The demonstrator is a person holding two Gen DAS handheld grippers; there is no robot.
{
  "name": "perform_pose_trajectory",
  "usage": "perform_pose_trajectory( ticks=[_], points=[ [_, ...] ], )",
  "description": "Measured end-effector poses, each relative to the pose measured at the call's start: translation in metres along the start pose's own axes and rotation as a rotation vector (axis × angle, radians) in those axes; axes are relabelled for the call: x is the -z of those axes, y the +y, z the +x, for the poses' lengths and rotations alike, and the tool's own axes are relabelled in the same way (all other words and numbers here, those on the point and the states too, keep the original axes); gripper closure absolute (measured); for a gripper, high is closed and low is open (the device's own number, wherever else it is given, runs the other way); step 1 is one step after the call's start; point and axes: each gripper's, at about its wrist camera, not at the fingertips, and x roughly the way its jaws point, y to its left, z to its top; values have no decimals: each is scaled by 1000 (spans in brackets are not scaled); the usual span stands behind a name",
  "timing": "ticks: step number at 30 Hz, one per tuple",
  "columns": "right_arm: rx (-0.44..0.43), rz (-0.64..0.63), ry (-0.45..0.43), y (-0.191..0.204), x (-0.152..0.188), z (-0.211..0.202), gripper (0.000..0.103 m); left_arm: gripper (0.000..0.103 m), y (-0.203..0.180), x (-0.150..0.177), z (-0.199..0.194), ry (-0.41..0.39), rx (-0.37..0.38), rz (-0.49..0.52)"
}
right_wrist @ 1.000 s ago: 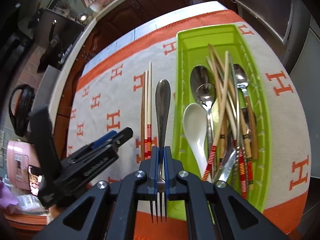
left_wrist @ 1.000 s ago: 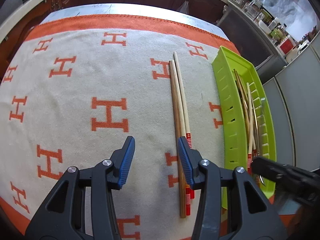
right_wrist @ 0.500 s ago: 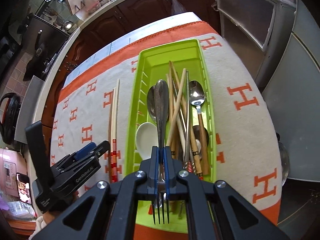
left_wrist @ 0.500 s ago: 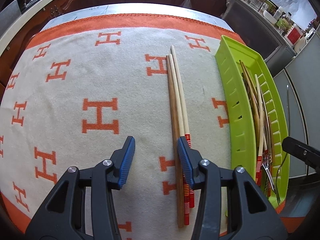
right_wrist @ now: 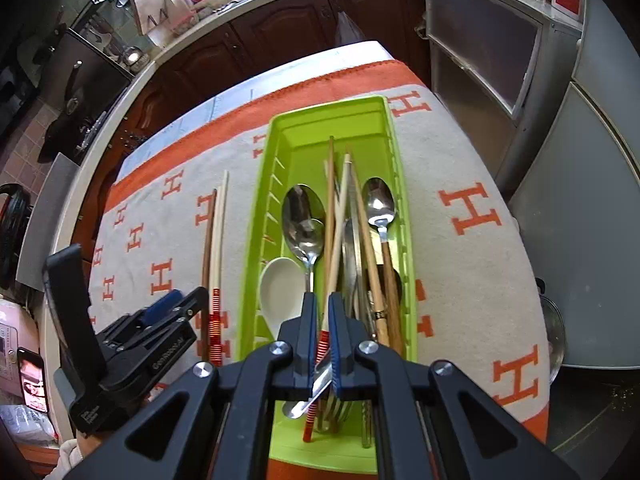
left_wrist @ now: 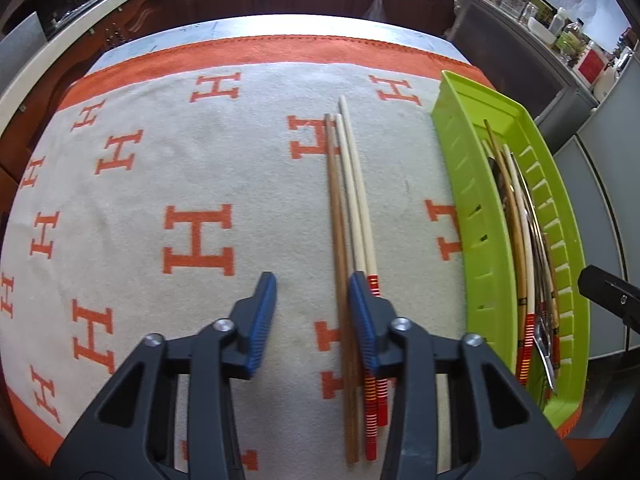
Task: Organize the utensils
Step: 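Close the left tool on a brown wooden chopstick while the right tool grasps a bamboo chopstick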
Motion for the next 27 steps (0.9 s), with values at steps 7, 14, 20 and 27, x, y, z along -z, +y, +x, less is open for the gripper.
perform_pose_trajectory(
  ticks=[7,14,20,27],
  points=[
    [-19,-37,-25,13,1,-7,97,87,-4,2,1,-16,-64,20],
    [-38,-61,-2,25,7,-1,97,92,-11,3,2,-34,-88,50],
    [-55,-86,8,36,13,1,97,99,-3,5,-1,-36,-56,19],
    [-91,-119,16,50,17,3,97,99,22,13,-12,-22,-29,-38]
  ],
)
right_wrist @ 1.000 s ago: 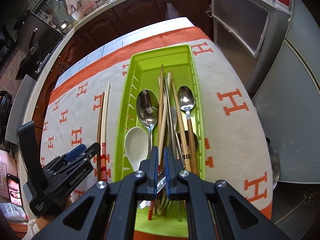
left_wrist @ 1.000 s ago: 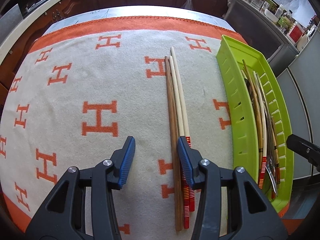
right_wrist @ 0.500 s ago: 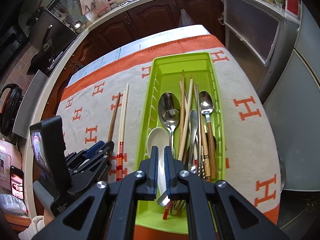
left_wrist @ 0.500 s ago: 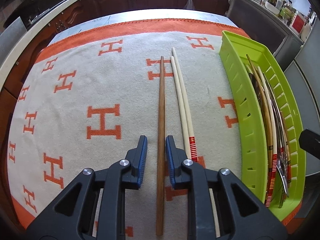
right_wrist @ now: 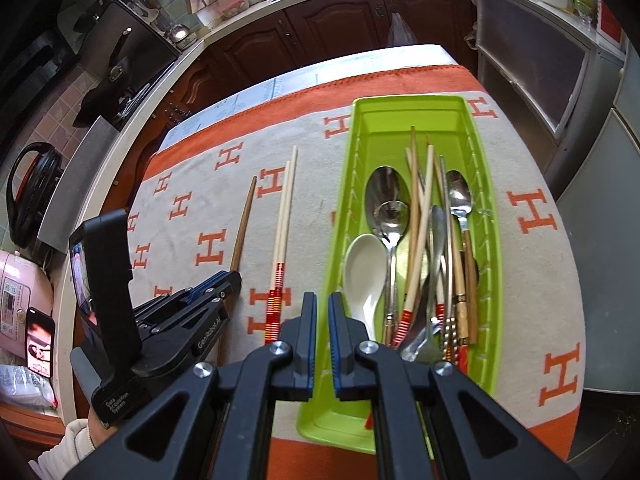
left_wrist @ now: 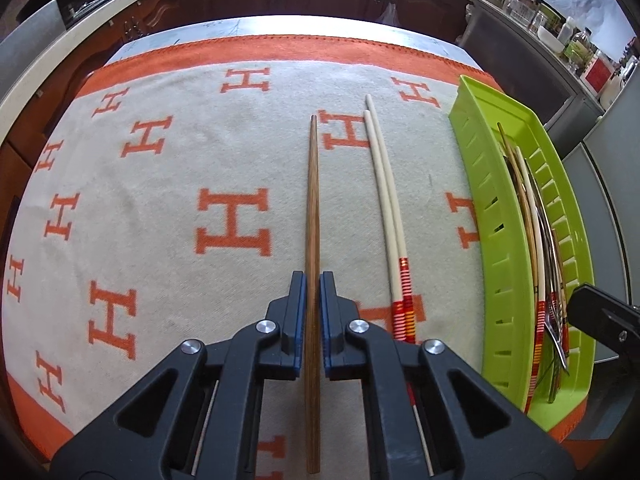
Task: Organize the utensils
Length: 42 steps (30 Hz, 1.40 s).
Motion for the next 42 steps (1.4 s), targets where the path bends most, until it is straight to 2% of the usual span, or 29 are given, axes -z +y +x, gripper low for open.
perform_pose_trajectory(
  ticks=[10,18,28,42],
  points=[
    [-51,-15,57,21,-2,25,97,99,27,8,-30,-37,-13,-22],
    [-58,8,102,29,-13,50,97,99,38,7,-45,-67,-16,-32],
    [-18,31,167,29,-25,84,97,99,66,3,-56,-86,-19,-86],
    [79,-32,157,45,-40,96,94,99,86,7,-59,-88,-6,-140]
  ],
)
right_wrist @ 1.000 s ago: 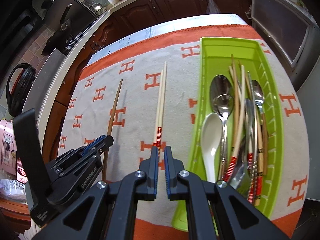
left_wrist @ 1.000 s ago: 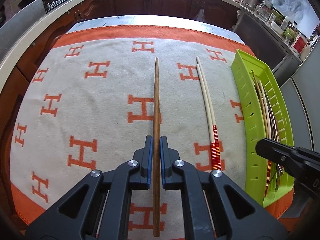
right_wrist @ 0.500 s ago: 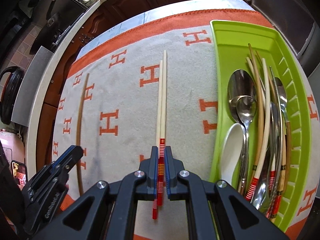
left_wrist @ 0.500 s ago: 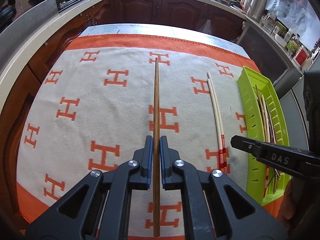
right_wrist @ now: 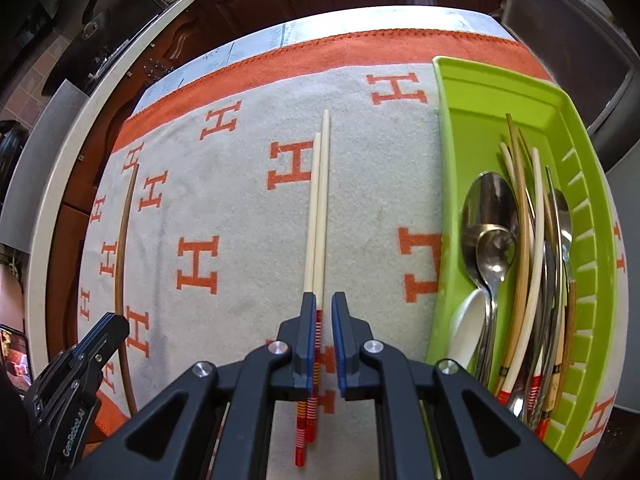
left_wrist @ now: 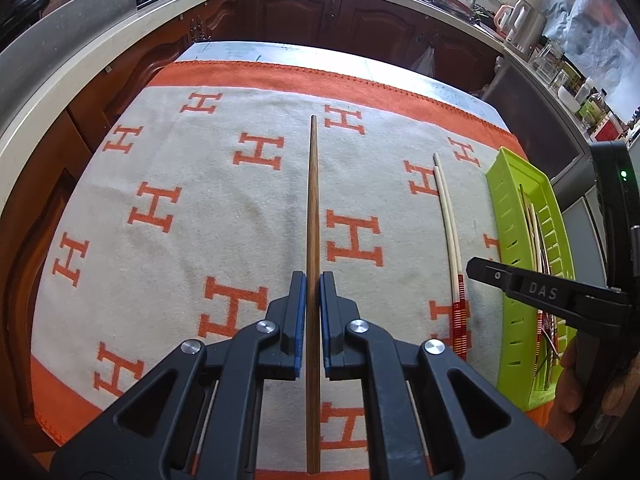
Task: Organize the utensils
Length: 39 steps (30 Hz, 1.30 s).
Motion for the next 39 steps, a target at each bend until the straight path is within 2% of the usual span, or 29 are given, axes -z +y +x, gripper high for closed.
perform_pose_trajectory(
  ticks=[7,12,16,23,28,29,30,33,39],
  points=[
    [105,-48,21,17,-5,12,94,99,7,1,-3,-5,14,-21],
    [107,-60,18,21,-7,14,94,99,13,2,-3,-3,25,-40],
    [93,-48,54,19,-4,18,92,99,17,2,-3,-5,30,-50],
    [108,-60,37,28,-2,22,90,99,20,2,-4,-5,38,-56],
    [182,-151,5,48,3,26,82,99,20,4,-4,-1,43,-64],
    [197,-165,-5,50,4,27,82,99,21,4,-4,-2,44,-63],
    [211,-174,-17,52,5,27,87,99,20,5,-5,-2,43,-61],
    [193,-175,-33,51,7,25,92,99,19,6,-7,-5,43,-58],
    [40,-87,-35,29,12,6,93,99,15,8,-10,-9,44,-38]
  ],
)
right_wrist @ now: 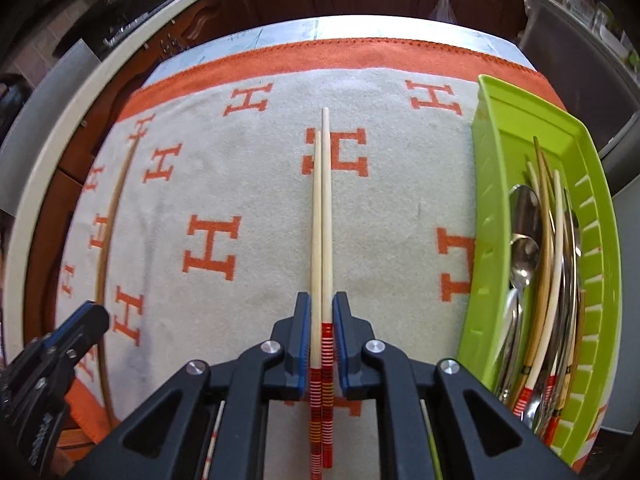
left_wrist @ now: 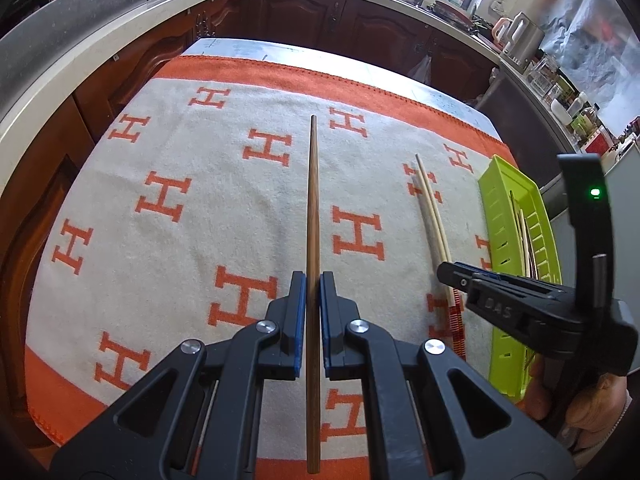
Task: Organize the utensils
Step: 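Carry the chopsticks into the tray and open the left tool while the right tool releases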
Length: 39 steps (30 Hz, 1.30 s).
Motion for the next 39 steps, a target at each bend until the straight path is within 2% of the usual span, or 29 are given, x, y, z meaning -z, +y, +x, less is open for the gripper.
perform_pose_trajectory(
  ticks=[6,12,18,22,26,30,34,39],
  points=[
    [-109,72,-27,-22,9,-27,92,99,-18,-1,-1,17,30,32],
    [-194,143,-99,-58,22,-74,92,99,-64,-9,-14,29,102,112],
    [-164,227,-185,-112,29,-113,92,99,-138,-18,-23,63,222,213],
    [-133,273,-191,-139,34,-116,92,99,-189,-18,-17,94,268,279],
    [-119,295,-170,-156,39,-108,92,99,-223,-15,-2,136,272,308],
    [-113,291,-146,-163,38,-97,92,99,-237,-11,23,195,258,296],
    [-77,269,-119,-161,34,-86,91,99,-236,-9,36,201,238,303],
    [-81,246,-100,-155,34,-81,88,96,-233,-9,40,203,198,324]
  ],
)
